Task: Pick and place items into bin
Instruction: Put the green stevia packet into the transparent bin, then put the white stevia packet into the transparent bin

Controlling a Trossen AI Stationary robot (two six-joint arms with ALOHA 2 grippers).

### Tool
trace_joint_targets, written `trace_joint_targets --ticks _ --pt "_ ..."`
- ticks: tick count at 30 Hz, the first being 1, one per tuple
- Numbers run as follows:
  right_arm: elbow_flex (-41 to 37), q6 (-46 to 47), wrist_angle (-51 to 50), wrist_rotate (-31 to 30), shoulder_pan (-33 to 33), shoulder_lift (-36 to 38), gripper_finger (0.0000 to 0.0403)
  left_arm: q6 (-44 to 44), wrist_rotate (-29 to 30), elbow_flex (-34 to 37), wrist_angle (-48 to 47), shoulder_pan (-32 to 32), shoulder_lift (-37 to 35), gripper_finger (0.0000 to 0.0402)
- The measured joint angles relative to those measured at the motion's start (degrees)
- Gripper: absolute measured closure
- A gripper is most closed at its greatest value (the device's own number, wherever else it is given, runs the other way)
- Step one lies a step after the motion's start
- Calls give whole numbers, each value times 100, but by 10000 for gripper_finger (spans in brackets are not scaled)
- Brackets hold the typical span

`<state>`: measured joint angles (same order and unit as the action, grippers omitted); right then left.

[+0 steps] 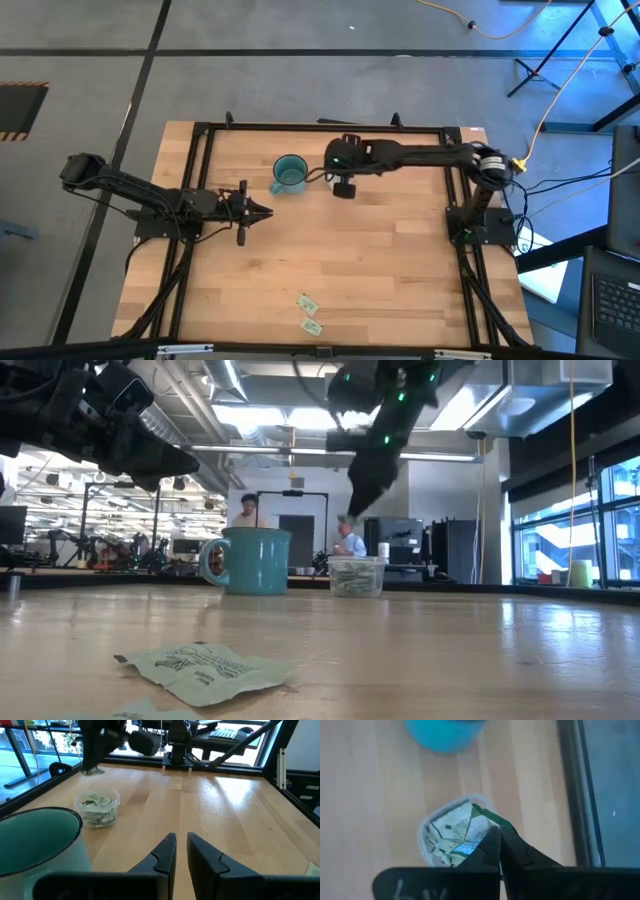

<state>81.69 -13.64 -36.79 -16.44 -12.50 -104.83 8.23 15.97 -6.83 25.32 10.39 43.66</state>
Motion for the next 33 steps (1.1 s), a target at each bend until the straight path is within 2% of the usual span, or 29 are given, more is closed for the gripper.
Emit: trace_joint_targets --ticks 11,21,28,33 --pt "0 -34 57 261 -244 -879 402 0 1 0 -8 0 -2 364" --pt "2 64 107 260 -240 -963 370 0 -1 0 -8 2 -1 360" --pt "2 280 131 261 -195 -521 319 2 -1 0 -9 2 0 363" --pt "2 533 -79 264 -52 187 306 2 -5 0 -6 2 0 359"
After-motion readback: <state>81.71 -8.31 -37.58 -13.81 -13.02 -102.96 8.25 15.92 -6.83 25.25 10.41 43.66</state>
